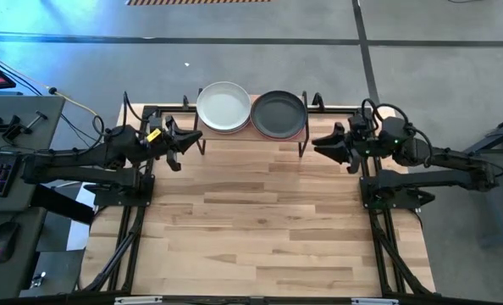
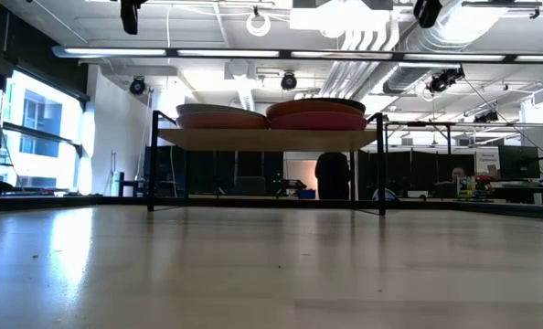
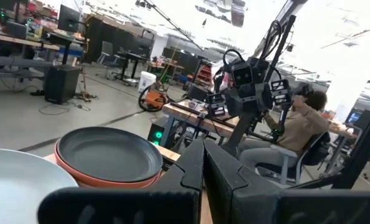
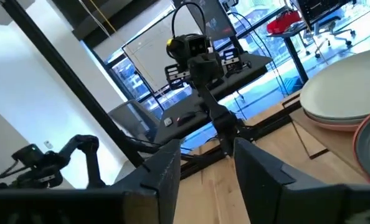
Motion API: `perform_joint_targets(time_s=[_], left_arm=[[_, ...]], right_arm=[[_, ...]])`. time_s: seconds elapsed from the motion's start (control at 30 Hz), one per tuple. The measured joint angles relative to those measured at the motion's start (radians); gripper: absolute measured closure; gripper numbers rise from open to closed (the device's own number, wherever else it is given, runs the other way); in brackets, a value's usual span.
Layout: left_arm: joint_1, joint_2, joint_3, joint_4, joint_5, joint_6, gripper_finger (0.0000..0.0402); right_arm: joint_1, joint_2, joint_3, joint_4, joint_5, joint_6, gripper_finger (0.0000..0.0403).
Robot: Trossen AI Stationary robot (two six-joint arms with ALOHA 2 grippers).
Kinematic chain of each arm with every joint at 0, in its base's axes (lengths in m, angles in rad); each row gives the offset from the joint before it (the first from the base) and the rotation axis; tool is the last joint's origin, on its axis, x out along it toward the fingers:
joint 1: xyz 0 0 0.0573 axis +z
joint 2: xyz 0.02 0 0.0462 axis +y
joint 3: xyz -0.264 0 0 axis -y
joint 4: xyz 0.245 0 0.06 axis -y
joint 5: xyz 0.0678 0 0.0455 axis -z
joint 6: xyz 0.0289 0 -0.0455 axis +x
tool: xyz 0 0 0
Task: Place and stack plates onto a shelf
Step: Return to Home Position
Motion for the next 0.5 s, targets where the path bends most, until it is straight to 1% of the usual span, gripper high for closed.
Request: perform_joint_targets(time_s=[0.17, 0.27, 0.5], left_arm=[[0.0, 0.0, 0.0, 0.0, -0.001, 0.0, 0.0402], [0.0, 0.0, 0.0, 0.0, -0.001, 0.0, 0.0402], [0.0, 0.0, 0.0, 0.001, -0.002, 0.0, 0.0401]], right_arm=[[0.0, 0.0, 0.0, 0.008, 0.003, -0.068, 0.0274], [0.0, -0.001, 0.0, 0.011, 0.026, -0.109, 0.0274], [0.0, -0.001, 0.0, 0.013, 0.034, -0.101, 0.0274]])
